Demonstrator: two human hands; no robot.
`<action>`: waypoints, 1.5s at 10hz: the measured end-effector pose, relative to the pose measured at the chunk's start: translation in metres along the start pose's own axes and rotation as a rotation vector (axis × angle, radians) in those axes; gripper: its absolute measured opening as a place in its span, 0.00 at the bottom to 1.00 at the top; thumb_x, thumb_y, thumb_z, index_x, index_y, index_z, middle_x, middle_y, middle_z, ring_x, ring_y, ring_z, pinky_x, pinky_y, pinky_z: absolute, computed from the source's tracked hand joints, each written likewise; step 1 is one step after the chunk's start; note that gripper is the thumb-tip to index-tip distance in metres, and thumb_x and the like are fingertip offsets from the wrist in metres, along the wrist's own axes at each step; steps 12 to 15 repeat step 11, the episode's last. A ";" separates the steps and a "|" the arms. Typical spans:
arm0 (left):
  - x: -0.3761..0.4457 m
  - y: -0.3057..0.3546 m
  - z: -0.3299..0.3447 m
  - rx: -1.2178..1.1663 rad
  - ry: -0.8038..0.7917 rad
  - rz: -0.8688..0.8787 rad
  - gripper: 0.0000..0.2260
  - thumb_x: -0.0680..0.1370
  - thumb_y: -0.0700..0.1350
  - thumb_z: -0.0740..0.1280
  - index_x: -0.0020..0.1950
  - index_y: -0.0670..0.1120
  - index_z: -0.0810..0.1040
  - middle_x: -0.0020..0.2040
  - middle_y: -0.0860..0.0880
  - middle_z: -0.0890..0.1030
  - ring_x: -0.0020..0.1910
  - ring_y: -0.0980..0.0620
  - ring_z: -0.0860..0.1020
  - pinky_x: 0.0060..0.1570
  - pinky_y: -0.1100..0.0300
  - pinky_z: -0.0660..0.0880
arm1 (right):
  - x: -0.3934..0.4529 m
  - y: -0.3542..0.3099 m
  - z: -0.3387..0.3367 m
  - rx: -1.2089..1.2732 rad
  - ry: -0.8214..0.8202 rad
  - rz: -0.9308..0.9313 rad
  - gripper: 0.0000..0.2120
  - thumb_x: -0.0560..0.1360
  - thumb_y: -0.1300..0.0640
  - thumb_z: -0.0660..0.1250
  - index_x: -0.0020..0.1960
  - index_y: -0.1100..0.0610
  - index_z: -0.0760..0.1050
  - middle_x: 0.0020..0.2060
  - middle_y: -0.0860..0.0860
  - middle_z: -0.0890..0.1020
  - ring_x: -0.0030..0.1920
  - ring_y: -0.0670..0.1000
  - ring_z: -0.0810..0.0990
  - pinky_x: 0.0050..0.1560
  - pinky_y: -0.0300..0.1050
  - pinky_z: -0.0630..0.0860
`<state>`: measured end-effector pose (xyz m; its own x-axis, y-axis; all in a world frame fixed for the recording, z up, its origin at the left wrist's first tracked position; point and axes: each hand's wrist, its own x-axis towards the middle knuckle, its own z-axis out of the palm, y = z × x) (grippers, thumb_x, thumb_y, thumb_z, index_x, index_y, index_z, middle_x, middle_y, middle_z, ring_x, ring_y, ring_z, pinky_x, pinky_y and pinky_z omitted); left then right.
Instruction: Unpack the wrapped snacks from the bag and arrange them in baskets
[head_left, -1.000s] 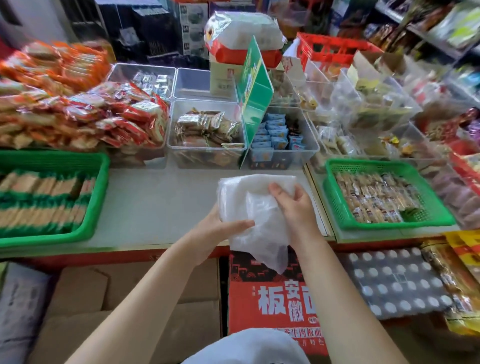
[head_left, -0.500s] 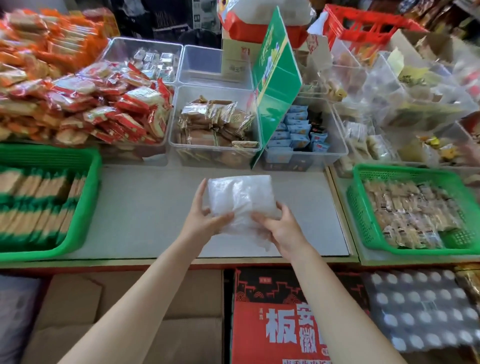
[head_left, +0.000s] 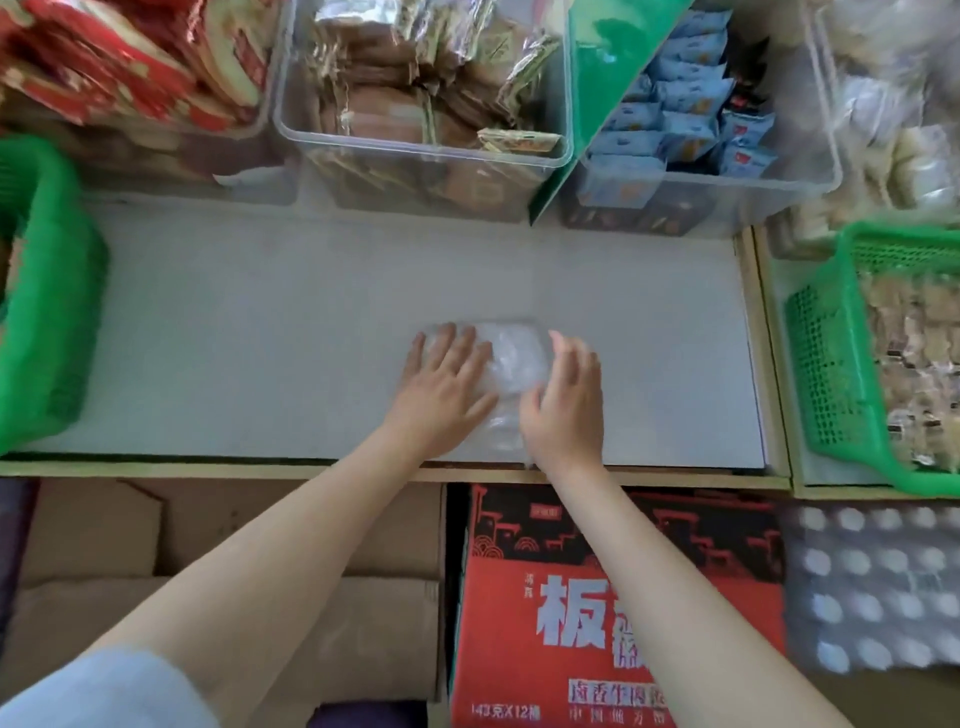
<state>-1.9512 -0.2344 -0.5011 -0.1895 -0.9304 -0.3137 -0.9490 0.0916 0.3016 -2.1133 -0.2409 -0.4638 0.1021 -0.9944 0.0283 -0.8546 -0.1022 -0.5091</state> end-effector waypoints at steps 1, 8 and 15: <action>0.004 -0.013 0.012 0.100 -0.049 0.063 0.41 0.72 0.70 0.34 0.81 0.50 0.39 0.82 0.47 0.41 0.80 0.46 0.37 0.77 0.45 0.34 | 0.020 0.010 0.009 -0.044 -0.277 -0.305 0.40 0.76 0.35 0.60 0.79 0.58 0.58 0.79 0.56 0.59 0.79 0.54 0.54 0.78 0.52 0.52; 0.017 -0.053 0.035 0.175 -0.017 0.231 0.40 0.76 0.74 0.45 0.82 0.55 0.39 0.82 0.49 0.39 0.80 0.48 0.36 0.77 0.40 0.37 | 0.045 0.068 0.045 -0.475 -0.679 -0.456 0.59 0.64 0.18 0.44 0.79 0.54 0.28 0.79 0.53 0.32 0.79 0.51 0.30 0.77 0.56 0.31; 0.000 -0.018 -0.019 0.324 -0.197 0.096 0.40 0.76 0.74 0.48 0.81 0.57 0.36 0.82 0.49 0.37 0.80 0.49 0.36 0.75 0.39 0.33 | 0.033 0.019 -0.001 -0.565 -0.713 -0.321 0.61 0.68 0.24 0.63 0.81 0.56 0.33 0.80 0.54 0.36 0.80 0.54 0.35 0.79 0.56 0.38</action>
